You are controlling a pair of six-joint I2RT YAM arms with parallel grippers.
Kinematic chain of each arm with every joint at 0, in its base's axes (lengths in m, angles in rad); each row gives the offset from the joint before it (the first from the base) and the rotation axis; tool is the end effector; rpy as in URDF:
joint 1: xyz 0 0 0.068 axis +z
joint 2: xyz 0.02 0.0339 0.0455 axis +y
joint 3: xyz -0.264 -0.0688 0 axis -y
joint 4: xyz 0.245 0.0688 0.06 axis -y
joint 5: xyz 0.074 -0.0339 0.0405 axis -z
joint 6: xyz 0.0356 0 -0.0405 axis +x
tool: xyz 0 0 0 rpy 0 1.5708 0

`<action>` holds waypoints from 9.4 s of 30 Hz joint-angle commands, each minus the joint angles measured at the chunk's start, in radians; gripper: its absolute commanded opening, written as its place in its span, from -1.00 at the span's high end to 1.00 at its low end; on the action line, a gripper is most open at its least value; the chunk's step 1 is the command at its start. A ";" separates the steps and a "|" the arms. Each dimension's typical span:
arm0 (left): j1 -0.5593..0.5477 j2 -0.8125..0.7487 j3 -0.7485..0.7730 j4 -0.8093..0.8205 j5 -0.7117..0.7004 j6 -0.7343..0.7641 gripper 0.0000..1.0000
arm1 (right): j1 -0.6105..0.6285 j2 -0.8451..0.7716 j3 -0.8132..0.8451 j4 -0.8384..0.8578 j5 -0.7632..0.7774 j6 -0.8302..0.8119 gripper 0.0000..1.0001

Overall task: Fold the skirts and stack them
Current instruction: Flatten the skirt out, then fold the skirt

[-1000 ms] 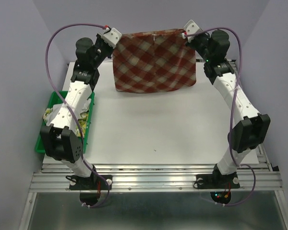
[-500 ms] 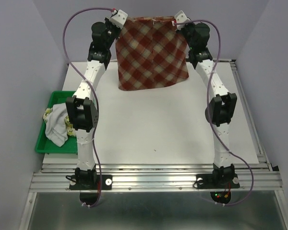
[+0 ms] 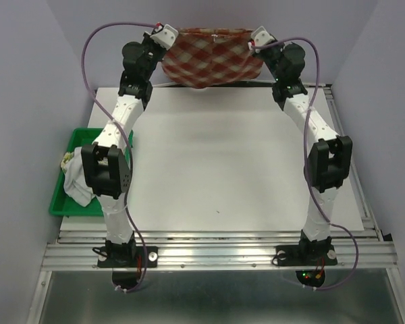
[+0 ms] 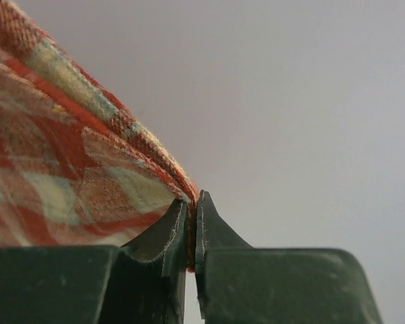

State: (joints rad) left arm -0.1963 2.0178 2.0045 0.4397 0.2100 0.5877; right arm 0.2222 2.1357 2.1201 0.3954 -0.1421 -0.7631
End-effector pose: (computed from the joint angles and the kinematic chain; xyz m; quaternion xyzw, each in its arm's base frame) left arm 0.4683 -0.1007 0.4533 0.2872 0.4640 0.1069 0.8312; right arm 0.4951 0.1170 0.4332 -0.3164 0.4652 -0.1822 0.8064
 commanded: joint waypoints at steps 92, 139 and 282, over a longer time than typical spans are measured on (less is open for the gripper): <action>-0.200 -0.473 -0.556 -1.225 0.347 0.390 -0.11 | 0.134 -0.497 -0.655 -1.198 -0.134 0.067 -0.59; 0.081 -0.573 -1.129 -0.907 0.178 1.059 1.00 | 0.664 -0.714 -1.232 -0.941 0.023 0.332 0.99; -0.061 0.077 0.032 -0.776 0.086 -0.200 -0.97 | 0.166 -0.382 -1.212 -0.366 -0.656 1.460 -0.03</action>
State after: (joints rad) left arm -0.2447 2.3970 2.1468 -0.3836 0.3130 0.2596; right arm 0.4305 1.8877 0.8562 0.0673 -0.9016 0.6918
